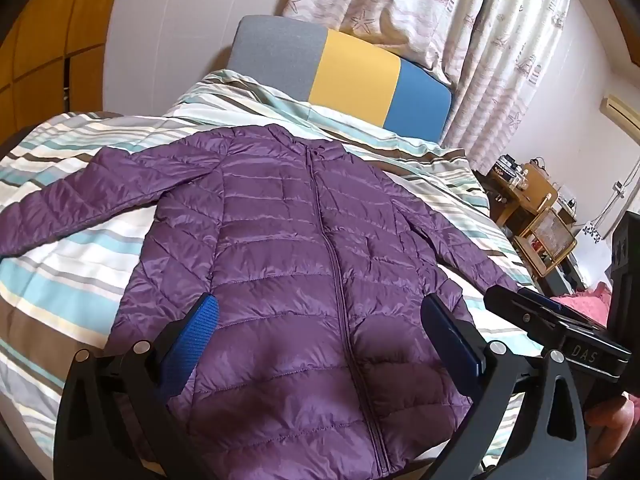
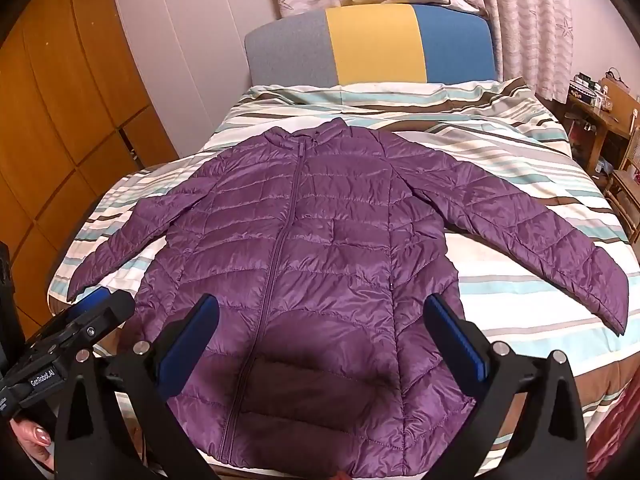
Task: Fold large clothes
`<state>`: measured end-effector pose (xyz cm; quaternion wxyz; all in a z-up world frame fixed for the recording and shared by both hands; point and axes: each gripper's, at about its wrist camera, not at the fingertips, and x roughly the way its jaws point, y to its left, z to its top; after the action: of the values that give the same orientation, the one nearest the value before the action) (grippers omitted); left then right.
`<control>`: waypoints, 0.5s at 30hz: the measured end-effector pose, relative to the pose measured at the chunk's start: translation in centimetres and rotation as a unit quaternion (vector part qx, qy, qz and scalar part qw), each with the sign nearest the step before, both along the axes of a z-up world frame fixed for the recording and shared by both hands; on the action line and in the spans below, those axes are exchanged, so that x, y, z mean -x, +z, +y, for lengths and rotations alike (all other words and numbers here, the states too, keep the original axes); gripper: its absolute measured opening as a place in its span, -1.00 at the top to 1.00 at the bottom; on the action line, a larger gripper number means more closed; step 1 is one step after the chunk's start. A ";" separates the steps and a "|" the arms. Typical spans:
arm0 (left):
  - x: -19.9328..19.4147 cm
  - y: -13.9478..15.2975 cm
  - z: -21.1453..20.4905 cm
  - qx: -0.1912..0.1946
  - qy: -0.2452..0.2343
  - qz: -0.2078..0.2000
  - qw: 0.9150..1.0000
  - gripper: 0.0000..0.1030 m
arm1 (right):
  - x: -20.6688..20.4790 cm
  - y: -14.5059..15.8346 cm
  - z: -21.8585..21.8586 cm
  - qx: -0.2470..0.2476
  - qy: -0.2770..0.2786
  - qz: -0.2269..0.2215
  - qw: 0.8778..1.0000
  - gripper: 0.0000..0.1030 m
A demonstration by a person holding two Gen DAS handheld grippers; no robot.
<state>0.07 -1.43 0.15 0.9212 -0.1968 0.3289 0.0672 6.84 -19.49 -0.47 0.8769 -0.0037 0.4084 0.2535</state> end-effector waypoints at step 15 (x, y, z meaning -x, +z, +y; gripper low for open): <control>0.0 0.0 -0.2 0.002 -0.002 -0.001 1.000 -0.94 | 0.1 0.0 0.0 0.000 0.001 0.002 1.000 -0.97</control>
<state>0.03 -1.65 0.13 0.9213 -0.1982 0.3284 0.0645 6.75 -19.45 -0.51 0.8759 -0.0039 0.4098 0.2546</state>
